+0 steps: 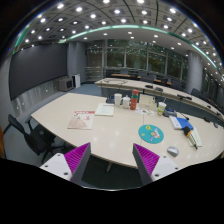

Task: Arrange mouse

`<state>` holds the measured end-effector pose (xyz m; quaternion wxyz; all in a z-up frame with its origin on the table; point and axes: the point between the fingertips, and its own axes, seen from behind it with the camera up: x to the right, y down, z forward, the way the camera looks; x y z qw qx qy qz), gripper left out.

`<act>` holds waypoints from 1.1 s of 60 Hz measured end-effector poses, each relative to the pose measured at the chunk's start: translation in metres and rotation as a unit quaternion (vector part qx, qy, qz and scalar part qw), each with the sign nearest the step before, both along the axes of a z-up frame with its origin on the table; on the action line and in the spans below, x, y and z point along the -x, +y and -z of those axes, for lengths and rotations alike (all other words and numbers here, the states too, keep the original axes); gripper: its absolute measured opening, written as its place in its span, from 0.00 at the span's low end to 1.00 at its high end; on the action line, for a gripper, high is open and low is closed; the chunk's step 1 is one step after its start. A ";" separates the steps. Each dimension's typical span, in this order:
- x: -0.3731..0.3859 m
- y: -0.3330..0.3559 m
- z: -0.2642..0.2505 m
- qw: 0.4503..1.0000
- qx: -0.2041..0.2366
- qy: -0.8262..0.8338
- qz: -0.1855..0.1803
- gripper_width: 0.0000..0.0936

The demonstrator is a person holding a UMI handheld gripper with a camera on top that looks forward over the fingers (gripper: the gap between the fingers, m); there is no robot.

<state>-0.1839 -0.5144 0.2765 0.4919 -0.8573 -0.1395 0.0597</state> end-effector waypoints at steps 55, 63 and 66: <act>-0.383 0.169 0.250 0.973 0.066 -0.074 0.209 0.91; -0.403 0.204 0.270 0.972 0.070 -0.074 0.211 0.92; -0.408 0.215 0.274 0.973 0.073 -0.071 0.207 0.91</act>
